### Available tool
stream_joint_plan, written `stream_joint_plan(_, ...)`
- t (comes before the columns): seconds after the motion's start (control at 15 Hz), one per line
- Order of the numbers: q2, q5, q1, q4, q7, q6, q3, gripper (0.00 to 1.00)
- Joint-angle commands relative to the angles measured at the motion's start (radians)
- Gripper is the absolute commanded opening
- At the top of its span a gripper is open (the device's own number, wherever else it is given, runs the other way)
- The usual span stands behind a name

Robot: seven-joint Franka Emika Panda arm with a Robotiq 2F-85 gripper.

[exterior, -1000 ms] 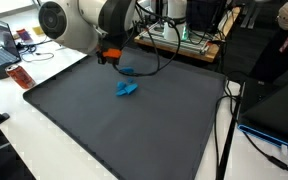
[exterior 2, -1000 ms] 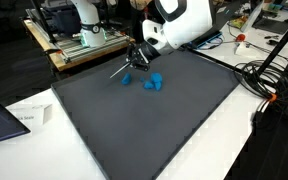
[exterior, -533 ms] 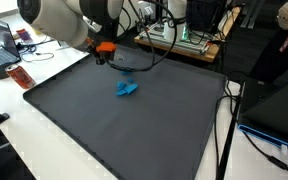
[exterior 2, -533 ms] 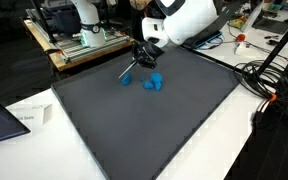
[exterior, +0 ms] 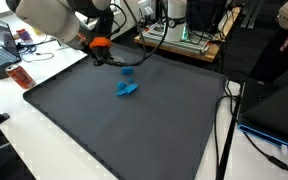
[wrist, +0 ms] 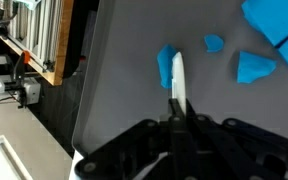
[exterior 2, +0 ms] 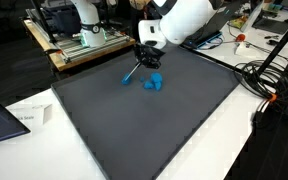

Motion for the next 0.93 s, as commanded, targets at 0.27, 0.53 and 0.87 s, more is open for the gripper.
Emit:
stream_joint_plan(0.27, -0.053, 0.118, -0.049, -0.048, -0.169, 0.119, 0.012, 0.01)
stream_joint_plan(0.53, -0.106, 0.156, -0.073, -0.103, -0.293, 0.187, 0.012, 0.01)
stream_joint_plan(0.87, -0.165, 0.239, -0.122, -0.168, -0.428, 0.168, 0.008, 0.01)
